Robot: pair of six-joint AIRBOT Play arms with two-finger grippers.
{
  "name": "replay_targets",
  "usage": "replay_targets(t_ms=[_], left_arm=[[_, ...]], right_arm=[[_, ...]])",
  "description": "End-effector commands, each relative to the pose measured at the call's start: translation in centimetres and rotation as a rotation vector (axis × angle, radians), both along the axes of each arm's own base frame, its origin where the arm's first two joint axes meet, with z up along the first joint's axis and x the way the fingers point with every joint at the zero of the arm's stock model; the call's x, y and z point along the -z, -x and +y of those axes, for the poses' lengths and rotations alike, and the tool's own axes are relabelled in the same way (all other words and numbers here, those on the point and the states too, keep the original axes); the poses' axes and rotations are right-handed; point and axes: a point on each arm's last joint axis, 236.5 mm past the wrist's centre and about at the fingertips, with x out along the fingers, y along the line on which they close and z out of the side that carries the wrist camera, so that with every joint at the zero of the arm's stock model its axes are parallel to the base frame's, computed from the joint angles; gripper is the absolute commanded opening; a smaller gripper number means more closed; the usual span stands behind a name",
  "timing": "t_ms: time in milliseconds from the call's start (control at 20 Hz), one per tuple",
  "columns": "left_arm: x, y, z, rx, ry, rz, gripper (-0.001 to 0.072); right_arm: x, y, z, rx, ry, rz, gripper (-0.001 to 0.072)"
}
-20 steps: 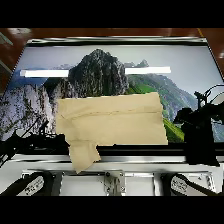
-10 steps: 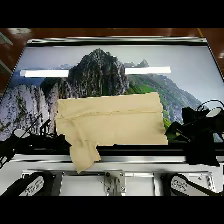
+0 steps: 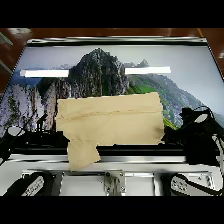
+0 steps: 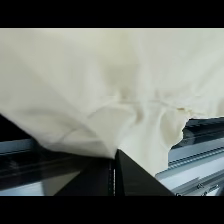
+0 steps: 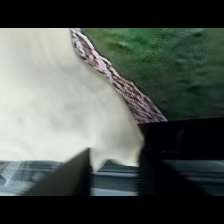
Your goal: Fold the shirts.
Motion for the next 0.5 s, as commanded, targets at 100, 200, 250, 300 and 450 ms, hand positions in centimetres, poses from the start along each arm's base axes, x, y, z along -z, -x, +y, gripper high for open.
replay_targets(t_ms=[100,200,250,300,450], left_arm=[[-2.2,-3.3,0.9,0.058,-0.053,-0.166,0.0036],[-4.8,-6.4,1.9,0.045,-0.085,-0.264,0.0036],[-6.0,-7.9,2.4,0.032,-0.103,-0.309,0.0035],[-6.6,-9.0,3.0,0.027,-0.122,-0.330,0.0035],[-6.7,-12.1,3.7,0.027,-0.116,-0.315,0.0036]], right_arm=[[-2.0,-4.6,1.9,-0.004,-0.068,-0.171,0.0057],[-4.8,-8.0,2.3,0.022,-0.096,-0.289,0.0056],[-5.9,-9.7,2.4,0.028,-0.097,-0.335,0.0056],[-6.5,-11.3,2.2,0.022,-0.065,-0.380,0.0055],[-7.6,-16.0,2.3,-0.001,0.030,-0.488,0.0055]])
